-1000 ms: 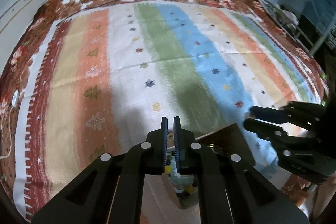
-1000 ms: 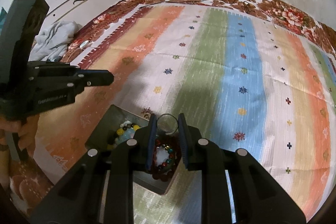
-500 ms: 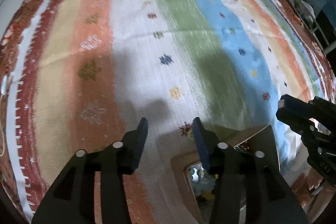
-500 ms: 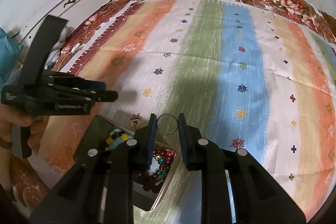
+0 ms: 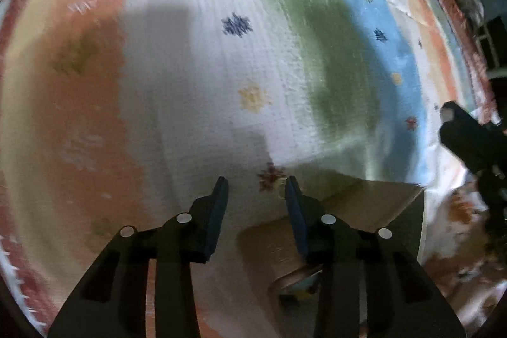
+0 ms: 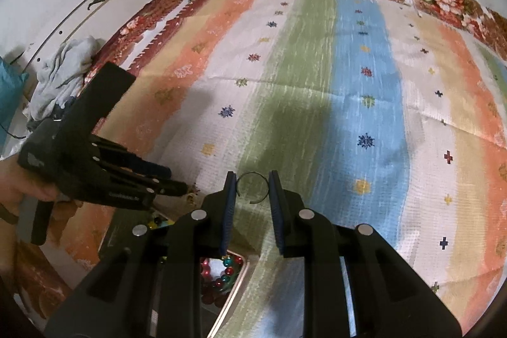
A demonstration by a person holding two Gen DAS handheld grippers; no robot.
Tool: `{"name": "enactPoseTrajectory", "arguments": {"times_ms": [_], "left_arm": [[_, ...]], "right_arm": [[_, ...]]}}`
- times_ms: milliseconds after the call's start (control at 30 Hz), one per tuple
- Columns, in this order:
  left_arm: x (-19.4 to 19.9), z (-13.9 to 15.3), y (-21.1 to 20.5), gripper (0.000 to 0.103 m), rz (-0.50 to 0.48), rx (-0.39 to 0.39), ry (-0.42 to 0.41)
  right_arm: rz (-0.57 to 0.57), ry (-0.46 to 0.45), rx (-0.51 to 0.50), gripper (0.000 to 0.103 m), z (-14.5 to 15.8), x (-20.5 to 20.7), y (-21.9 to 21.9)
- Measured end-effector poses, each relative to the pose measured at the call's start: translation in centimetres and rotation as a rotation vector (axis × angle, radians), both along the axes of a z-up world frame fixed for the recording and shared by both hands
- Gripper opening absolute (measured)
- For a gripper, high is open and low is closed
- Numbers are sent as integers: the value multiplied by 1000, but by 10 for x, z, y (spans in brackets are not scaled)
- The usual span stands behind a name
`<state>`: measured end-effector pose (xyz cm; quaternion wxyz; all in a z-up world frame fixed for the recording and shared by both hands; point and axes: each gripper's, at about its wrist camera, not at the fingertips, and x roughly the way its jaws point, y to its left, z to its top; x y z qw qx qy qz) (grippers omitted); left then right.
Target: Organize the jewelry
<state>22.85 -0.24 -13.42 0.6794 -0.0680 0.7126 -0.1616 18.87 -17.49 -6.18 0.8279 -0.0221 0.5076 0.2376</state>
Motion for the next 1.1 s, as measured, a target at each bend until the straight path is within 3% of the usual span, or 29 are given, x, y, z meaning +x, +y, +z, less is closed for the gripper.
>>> {"name": "enactPoseTrajectory", "arguments": {"times_ms": [100, 167, 200, 267, 400, 433, 533, 700, 767, 933, 1100], "left_arm": [[5, -8, 6, 33, 22, -10, 55], [7, -11, 12, 17, 30, 7, 82], [8, -13, 15, 13, 38, 23, 101], [8, -14, 19, 12, 45, 30, 137], [10, -15, 6, 11, -1, 115, 165], [11, -14, 1, 16, -9, 128, 173], [13, -10, -14, 41, -33, 139, 161], [12, -14, -25, 45, -37, 196, 189], [14, -13, -29, 55, -44, 248, 195], [24, -23, -38, 54, -72, 278, 275], [26, -32, -45, 46, -48, 314, 275]], "right_arm": [[-3, 15, 14, 22, -2, 4, -5], [-8, 25, 24, 22, -3, 7, -9], [-9, 27, 28, 22, -3, 8, -10], [-9, 32, 43, 22, -2, 9, -11], [-1, 41, 61, 22, -1, 11, -13], [0, 43, 66, 22, -2, 11, -14], [-3, 51, 79, 22, -3, 12, -19], [-26, 67, 97, 22, -5, 16, -31], [-29, 69, 115, 22, -4, 18, -34], [-24, 76, 134, 22, -3, 17, -38], [-54, 80, 146, 22, -3, 21, -49]]}}
